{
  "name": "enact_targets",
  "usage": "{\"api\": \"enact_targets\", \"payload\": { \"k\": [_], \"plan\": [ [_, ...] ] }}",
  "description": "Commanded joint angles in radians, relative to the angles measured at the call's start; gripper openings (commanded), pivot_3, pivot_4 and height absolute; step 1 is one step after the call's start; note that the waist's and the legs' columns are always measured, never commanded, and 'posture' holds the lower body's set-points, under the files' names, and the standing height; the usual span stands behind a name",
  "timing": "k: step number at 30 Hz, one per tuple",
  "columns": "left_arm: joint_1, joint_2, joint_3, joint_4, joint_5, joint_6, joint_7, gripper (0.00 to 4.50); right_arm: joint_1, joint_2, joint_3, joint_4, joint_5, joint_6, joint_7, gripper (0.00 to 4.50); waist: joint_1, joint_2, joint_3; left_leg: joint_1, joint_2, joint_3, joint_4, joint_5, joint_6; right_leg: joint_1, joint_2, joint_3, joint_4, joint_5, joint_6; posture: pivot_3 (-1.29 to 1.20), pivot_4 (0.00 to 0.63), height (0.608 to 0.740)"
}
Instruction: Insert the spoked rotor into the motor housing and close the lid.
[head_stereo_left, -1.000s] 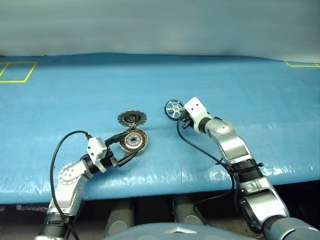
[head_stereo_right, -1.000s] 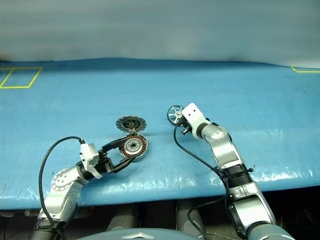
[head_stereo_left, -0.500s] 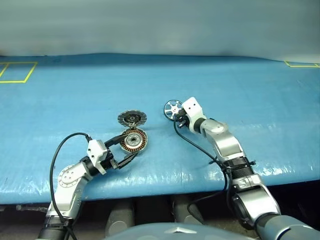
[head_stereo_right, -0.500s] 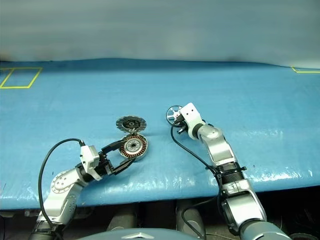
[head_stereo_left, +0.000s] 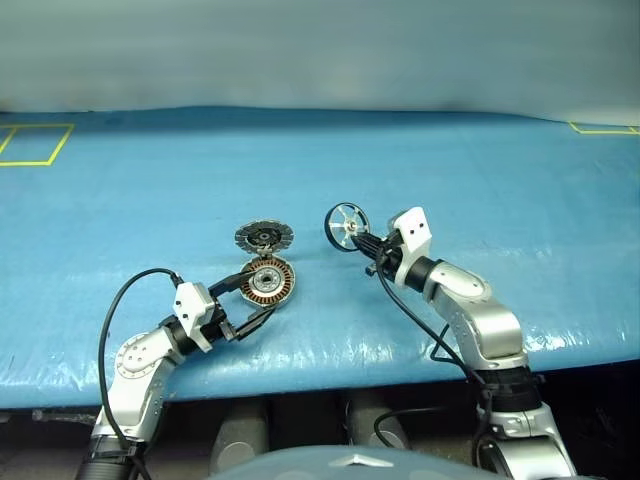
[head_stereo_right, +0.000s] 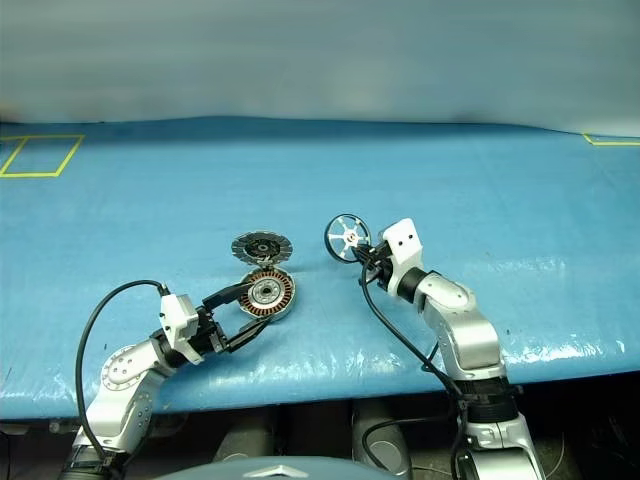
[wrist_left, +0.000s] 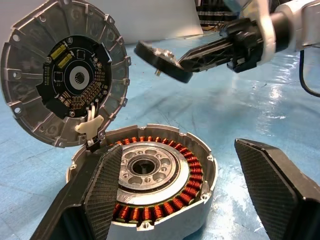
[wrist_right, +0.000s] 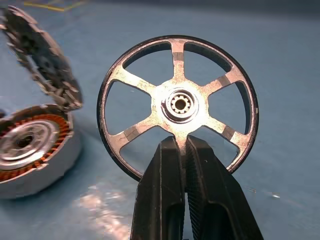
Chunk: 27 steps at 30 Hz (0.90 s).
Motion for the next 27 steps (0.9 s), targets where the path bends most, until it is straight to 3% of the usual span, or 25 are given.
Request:
{"api": "enact_targets", "payload": {
  "k": [1, 4, 10, 27],
  "plan": [
    [-0.001, 0.0, 0.003, -0.02, -0.01, -0.014, -0.008, 3.9, 0.039, -0.041, 0.047, -0.126, 0.117, 0.025, 0.131, 0.01, -0.001, 0.0, 0.0, 0.0, 0.0, 0.0, 0.0, 0.0, 0.0, 0.0, 0.0, 0.0, 0.0, 0.0, 0.0, 0.0, 0.15, 0.74],
    [0.001, 0.002, 0.004, -0.012, -0.006, -0.02, -0.012, 3.9, 0.046, -0.035, 0.121, -0.16, 0.172, 0.062, 0.174, 0.01, -0.003, 0.0, 0.0, 0.001, 0.0, 0.0, 0.0, 0.0, 0.0, 0.0, 0.0, 0.0, 0.0, 0.0, 0.0, 0.0, 0.15, 0.74],
    [0.02, 0.016, 0.005, -0.016, 0.003, -0.011, -0.013, 3.9, -0.008, 0.005, 0.214, -0.109, 0.136, 0.038, 0.145, 0.01, -0.002, 0.0, 0.0, 0.0, 0.0, 0.001, 0.001, 0.0, 0.0, 0.0, 0.0, 0.0, 0.0, 0.0, 0.0, 0.0, 0.15, 0.74],
    [0.079, 0.017, 0.065, -0.042, -0.01, -0.059, 0.021, 3.9, -0.135, 0.053, 0.28, 0.111, -0.016, -0.059, 0.094, 0.01, 0.002, -0.001, 0.0, 0.0, 0.0, 0.0, 0.0, 0.0, 0.0, -0.001, 0.0, 0.0, 0.0, 0.0, 0.0, 0.0, 0.15, 0.74]
  ]
}}
